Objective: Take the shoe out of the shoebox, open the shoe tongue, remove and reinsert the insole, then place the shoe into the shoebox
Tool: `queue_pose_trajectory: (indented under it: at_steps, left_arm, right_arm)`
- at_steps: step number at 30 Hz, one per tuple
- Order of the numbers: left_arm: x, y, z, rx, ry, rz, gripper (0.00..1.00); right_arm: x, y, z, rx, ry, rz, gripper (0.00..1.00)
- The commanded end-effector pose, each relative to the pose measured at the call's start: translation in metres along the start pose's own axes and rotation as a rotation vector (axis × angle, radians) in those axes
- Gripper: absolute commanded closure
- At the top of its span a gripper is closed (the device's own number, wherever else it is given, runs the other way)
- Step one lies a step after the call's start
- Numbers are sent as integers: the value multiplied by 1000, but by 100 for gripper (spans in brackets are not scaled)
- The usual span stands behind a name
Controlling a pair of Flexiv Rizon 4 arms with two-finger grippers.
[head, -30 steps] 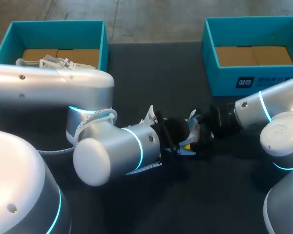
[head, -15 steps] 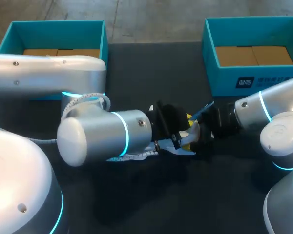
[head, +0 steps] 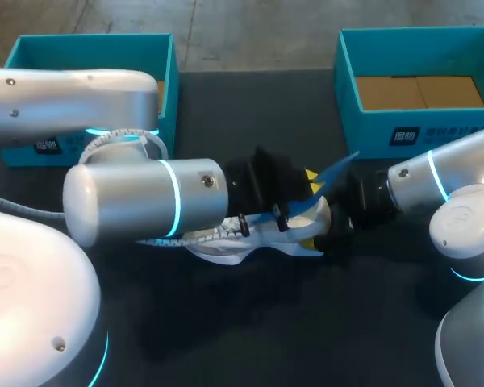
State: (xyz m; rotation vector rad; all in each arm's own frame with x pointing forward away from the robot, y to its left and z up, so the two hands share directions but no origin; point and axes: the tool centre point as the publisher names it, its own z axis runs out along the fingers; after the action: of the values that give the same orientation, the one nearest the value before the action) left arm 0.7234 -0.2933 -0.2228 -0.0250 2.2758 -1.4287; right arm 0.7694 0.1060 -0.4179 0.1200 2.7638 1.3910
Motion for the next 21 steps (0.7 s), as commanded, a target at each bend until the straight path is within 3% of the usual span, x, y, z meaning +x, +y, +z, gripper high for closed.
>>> queue_pose_trajectory:
  at_steps: [1, 14, 21]
  left_arm:
    - [-5, -9, -12, -6, 17, 14, 100]
    - [-4, -9, -7, -219, 74, 59, 100]
    - [-11, -6, -4, -289, 132, 6, 100]
  right_arm:
    - [-1, 0, 2, 3, -1, 1, 100]
    - [-1, 0, 2, 3, -1, 1, 100]
    - [-1, 0, 2, 3, -1, 1, 100]
